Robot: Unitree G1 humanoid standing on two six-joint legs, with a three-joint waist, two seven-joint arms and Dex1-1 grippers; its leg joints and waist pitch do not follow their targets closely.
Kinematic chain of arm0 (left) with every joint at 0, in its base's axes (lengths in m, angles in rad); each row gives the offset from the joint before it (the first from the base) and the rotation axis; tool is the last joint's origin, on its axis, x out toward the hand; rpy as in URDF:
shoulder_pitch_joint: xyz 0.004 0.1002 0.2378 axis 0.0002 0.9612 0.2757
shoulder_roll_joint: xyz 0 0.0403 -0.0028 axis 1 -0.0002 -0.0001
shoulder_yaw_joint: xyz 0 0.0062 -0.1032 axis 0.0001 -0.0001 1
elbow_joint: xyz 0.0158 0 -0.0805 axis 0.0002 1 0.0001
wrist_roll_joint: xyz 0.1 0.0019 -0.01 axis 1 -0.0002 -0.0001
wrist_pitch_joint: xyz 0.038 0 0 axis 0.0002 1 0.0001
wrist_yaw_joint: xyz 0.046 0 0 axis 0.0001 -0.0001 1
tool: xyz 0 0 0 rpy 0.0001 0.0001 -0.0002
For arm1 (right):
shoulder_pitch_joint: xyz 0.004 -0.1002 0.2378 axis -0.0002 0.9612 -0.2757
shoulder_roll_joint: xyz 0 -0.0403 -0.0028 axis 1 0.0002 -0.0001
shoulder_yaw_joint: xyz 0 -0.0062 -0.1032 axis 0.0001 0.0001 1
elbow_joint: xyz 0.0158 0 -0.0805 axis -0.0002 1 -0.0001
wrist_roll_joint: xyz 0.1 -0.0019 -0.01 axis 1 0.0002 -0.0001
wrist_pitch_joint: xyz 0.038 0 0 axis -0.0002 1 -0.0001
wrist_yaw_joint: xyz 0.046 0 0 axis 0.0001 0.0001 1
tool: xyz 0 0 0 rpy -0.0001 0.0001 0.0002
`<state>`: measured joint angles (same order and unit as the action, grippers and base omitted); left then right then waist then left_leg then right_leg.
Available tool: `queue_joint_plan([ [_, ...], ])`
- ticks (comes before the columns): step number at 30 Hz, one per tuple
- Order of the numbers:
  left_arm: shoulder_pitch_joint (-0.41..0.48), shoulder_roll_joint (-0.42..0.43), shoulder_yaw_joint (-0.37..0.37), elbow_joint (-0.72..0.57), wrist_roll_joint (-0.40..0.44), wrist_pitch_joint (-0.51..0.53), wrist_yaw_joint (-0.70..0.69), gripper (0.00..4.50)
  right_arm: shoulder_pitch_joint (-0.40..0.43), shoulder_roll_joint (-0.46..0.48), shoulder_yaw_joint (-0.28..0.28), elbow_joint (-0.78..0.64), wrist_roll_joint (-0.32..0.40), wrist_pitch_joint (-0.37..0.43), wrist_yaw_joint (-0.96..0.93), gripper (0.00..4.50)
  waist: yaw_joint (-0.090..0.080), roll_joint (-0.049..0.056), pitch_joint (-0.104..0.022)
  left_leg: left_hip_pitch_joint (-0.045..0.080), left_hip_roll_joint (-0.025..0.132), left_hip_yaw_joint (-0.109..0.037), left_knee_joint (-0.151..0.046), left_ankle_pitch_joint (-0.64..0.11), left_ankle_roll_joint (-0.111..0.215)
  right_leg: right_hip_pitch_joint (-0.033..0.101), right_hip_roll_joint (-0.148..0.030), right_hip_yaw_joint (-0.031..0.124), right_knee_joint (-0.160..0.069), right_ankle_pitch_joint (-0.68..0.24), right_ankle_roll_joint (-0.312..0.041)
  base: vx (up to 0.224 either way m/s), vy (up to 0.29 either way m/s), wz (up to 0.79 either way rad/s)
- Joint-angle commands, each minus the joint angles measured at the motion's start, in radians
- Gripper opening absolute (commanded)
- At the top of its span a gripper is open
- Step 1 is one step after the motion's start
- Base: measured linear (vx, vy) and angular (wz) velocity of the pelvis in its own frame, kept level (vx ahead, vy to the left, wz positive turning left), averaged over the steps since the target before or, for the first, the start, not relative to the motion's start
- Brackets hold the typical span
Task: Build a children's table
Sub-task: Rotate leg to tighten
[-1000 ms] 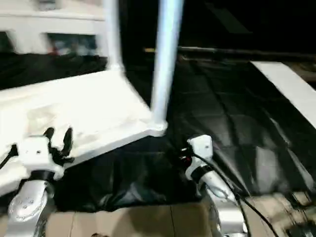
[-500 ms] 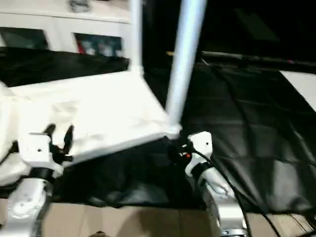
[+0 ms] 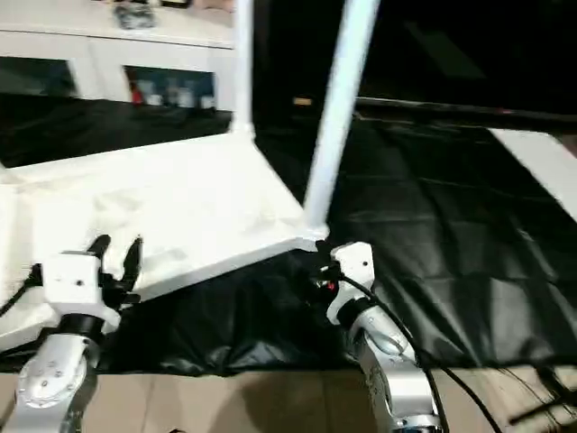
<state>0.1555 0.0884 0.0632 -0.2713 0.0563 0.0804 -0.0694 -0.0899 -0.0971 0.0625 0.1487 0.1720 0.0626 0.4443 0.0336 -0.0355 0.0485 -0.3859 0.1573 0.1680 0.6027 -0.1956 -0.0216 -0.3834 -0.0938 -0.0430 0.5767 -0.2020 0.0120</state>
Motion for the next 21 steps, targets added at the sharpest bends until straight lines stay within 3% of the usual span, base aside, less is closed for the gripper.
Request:
queue_joint_plan([
  [1, -0.005, -0.003, -0.006, -0.016, 0.015, 0.009, 0.021, 2.37, -0.013, -0.011, 0.015, 0.012, -0.027, -0.019, 0.005, 3.16, -0.001, 0.007, -0.033, 0.024, 0.060, -0.043, -0.106, -0.552, -0.076, -0.002, -0.055, 0.025, -0.099, -0.556, -0.022, 0.000, 0.000, 0.00],
  [2, -0.008, -0.004, -0.007, -0.015, 0.018, 0.009, 0.024, 2.37, -0.015, -0.010, 0.017, 0.011, -0.025, -0.015, 0.009, 3.16, 0.008, -0.001, -0.024, -0.022, 0.045, -0.074, -0.129, -0.576, -0.050, 0.033, -0.068, -0.017, -0.084, -0.581, -0.029, 0.000, 0.000, 0.00],
  [3, -0.008, -0.004, -0.007, -0.015, 0.018, 0.009, 0.024, 2.37, -0.015, -0.010, 0.017, 0.011, -0.025, -0.015, 0.009, 3.16, 0.007, 0.022, -0.019, -0.029, 0.049, -0.084, -0.150, -0.637, -0.063, 0.038, -0.051, -0.033, -0.079, -0.601, -0.028, -0.046, -0.027, 0.18],
  [4, -0.013, -0.004, -0.009, -0.016, 0.019, 0.007, 0.026, 2.37, -0.018, -0.007, 0.019, 0.013, -0.024, -0.015, 0.014, 3.16, -0.004, 0.026, -0.034, -0.035, 0.052, -0.119, -0.149, -0.694, -0.107, 0.050, -0.046, -0.044, -0.050, -0.484, -0.052, -0.046, -0.027, 0.18],
  [5, -0.014, -0.007, -0.009, -0.019, 0.014, -0.002, 0.026, 2.37, -0.020, -0.007, 0.020, 0.017, -0.026, -0.018, 0.014, 3.16, 0.003, 0.047, -0.034, -0.034, 0.056, -0.158, -0.168, -0.751, -0.141, 0.054, -0.027, -0.060, -0.027, -0.335, -0.092, -0.019, -0.045, 0.40],
  [6, -0.017, -0.019, 0.004, -0.024, -0.019, 0.017, 0.022, 2.37, -0.022, -0.005, 0.021, 0.022, -0.028, -0.022, 0.014, 3.16, -0.001, 0.045, -0.028, -0.029, 0.061, -0.192, -0.174, -0.777, -0.132, 0.050, -0.016, -0.063, -0.011, -0.228, -0.125, -0.006, -0.091, 0.58],
  [7, -0.019, -0.018, 0.007, -0.024, -0.021, 0.015, 0.023, 2.37, -0.022, 0.000, 0.014, 0.024, -0.016, -0.012, 0.015, 3.16, 0.005, 0.047, -0.022, -0.032, 0.058, -0.197, -0.179, -0.797, -0.124, 0.051, -0.016, -0.062, -0.003, -0.221, -0.144, -0.006, -0.091, 0.58],
  [8, -0.020, -0.014, 0.009, -0.024, -0.019, 0.011, 0.021, 2.37, -0.023, 0.004, 0.011, 0.026, -0.009, -0.007, 0.014, 3.16, 0.004, 0.040, -0.019, 0.043, 0.126, -0.150, -0.135, -0.828, -0.133, -0.004, -0.016, -0.037, -0.040, -0.284, -0.131, 0.016, -0.160, 0.60],
  [9, -0.021, -0.009, 0.007, -0.024, -0.014, 0.015, 0.019, 2.37, -0.025, 0.004, 0.010, 0.029, -0.008, -0.006, 0.013, 3.16, 0.016, 0.056, -0.004, -0.006, 0.131, -0.109, -0.186, -0.887, -0.145, 0.026, 0.001, -0.039, 0.002, -0.343, -0.101, -0.002, -0.209, 0.42],
  [10, -0.021, -0.005, 0.006, -0.024, -0.010, 0.020, 0.017, 2.37, -0.026, 0.004, 0.010, 0.031, -0.009, -0.005, 0.012, 3.16, 0.035, 0.046, -0.007, -0.026, 0.133, -0.078, -0.202, -0.881, -0.130, 0.039, 0.009, -0.027, 0.041, -0.352, -0.082, -0.002, -0.209, 0.42],
  [11, -0.021, -0.006, 0.008, -0.024, -0.021, 0.020, 0.010, 2.37, -0.027, 0.004, 0.009, 0.032, -0.008, -0.006, 0.011, 3.16, 0.066, -0.004, -0.010, -0.019, 0.083, -0.024, -0.148, -0.741, -0.098, 0.011, -0.010, 0.031, 0.007, -0.625, -0.012, -0.047, -0.240, 0.28],
  [12, -0.020, -0.007, 0.010, -0.025, -0.029, 0.020, 0.007, 2.37, -0.027, 0.004, 0.009, 0.035, -0.007, -0.009, 0.010, 3.16, 0.045, -0.057, 0.014, 0.135, -0.003, -0.003, 0.187, -0.291, -0.081, -0.214, -0.107, 0.045, -0.251, -1.319, 0.088, -0.108, -0.230, 0.23],
  [13, -0.022, -0.009, 0.012, -0.022, -0.035, 0.019, 0.005, 2.37, -0.030, 0.004, 0.009, 0.040, -0.006, -0.011, 0.009, 3.16, 0.045, -0.018, 0.000, 0.042, -0.029, -0.044, 0.144, -0.138, -0.031, -0.110, -0.106, 0.113, -0.199, -1.289, 0.063, -0.108, -0.230, 0.23],
  [14, -0.023, -0.001, 0.009, -0.018, -0.028, 0.014, 0.001, 2.37, -0.028, 0.005, 0.011, 0.040, -0.007, -0.013, 0.008, 3.16, 0.058, -0.046, -0.020, -0.009, -0.026, -0.049, 0.122, -0.144, -0.024, -0.010, -0.123, 0.095, -0.146, -1.199, 0.102, -0.040, -0.132, 0.01],
  [15, -0.027, 0.007, 0.005, -0.013, -0.019, 0.013, 0.000, 2.37, -0.028, 0.005, 0.013, 0.043, -0.009, -0.015, 0.009, 3.16, 0.086, -0.018, -0.039, 0.014, 0.028, -0.067, 0.013, -0.212, -0.012, 0.020, -0.121, 0.104, -0.090, -0.887, 0.028, 0.000, 0.000, 0.00],
  [16, -0.028, 0.008, 0.004, -0.012, -0.018, 0.016, 0.000, 2.37, -0.027, 0.006, 0.013, 0.042, -0.009, -0.015, 0.009, 3.16, 0.086, -0.015, -0.049, 0.046, 0.034, -0.054, -0.015, -0.194, 0.015, 0.016, -0.096, 0.094, -0.082, -0.716, -0.022, 0.000, 0.000, 0.00],
  [17, -0.029, 0.010, 0.004, -0.011, -0.018, 0.019, 0.000, 2.37, -0.026, 0.007, 0.014, 0.042, -0.010, -0.016, 0.010, 3.16, 0.068, -0.006, -0.062, 0.064, 0.032, -0.037, -0.040, -0.146, 0.096, 0.002, -0.049, 0.069, -0.041, -0.364, -0.136, -0.077, -0.070, 0.32],
  [18, -0.031, 0.010, 0.004, -0.010, -0.020, 0.021, -0.002, 2.37, -0.024, 0.008, 0.015, 0.043, -0.011, -0.018, 0.009, 3.16, 0.063, -0.014, -0.043, 0.032, 0.025, -0.021, -0.033, -0.172, 0.168, 0.030, -0.096, 0.093, -0.074, -0.294, -0.216, -0.107, -0.054, 0.17],
  [19, -0.034, 0.012, 0.005, -0.011, -0.025, 0.027, -0.005, 2.37, -0.023, 0.009, 0.015, 0.045, -0.012, -0.018, 0.009, 3.16, 0.071, -0.018, -0.032, 0.029, 0.032, -0.033, -0.004, -0.213, 0.168, 0.033, -0.150, 0.116, -0.111, -0.461, -0.210, -0.107, -0.054, 0.17],
  [20, -0.037, 0.018, 0.002, -0.010, -0.021, 0.029, -0.008, 2.37, -0.024, 0.009, 0.015, 0.047, -0.012, -0.020, 0.009, 3.16, 0.088, -0.003, -0.021, 0.048, 0.043, -0.059, 0.078, -0.221, 0.099, 0.012, -0.238, 0.161, -0.178, -0.826, -0.162, -0.096, 0.056, 0.08],
  [21, -0.037, 0.018, 0.002, -0.010, -0.021, 0.029, -0.008, 2.37, -0.024, 0.009, 0.015, 0.047, -0.012, -0.020, 0.009, 3.16, 0.079, -0.005, -0.012, 0.037, 0.043, -0.077, 0.091, -0.224, 0.073, 0.012, -0.242, 0.165, -0.182, -0.919, -0.140, -0.078, 0.124, -0.05],
])
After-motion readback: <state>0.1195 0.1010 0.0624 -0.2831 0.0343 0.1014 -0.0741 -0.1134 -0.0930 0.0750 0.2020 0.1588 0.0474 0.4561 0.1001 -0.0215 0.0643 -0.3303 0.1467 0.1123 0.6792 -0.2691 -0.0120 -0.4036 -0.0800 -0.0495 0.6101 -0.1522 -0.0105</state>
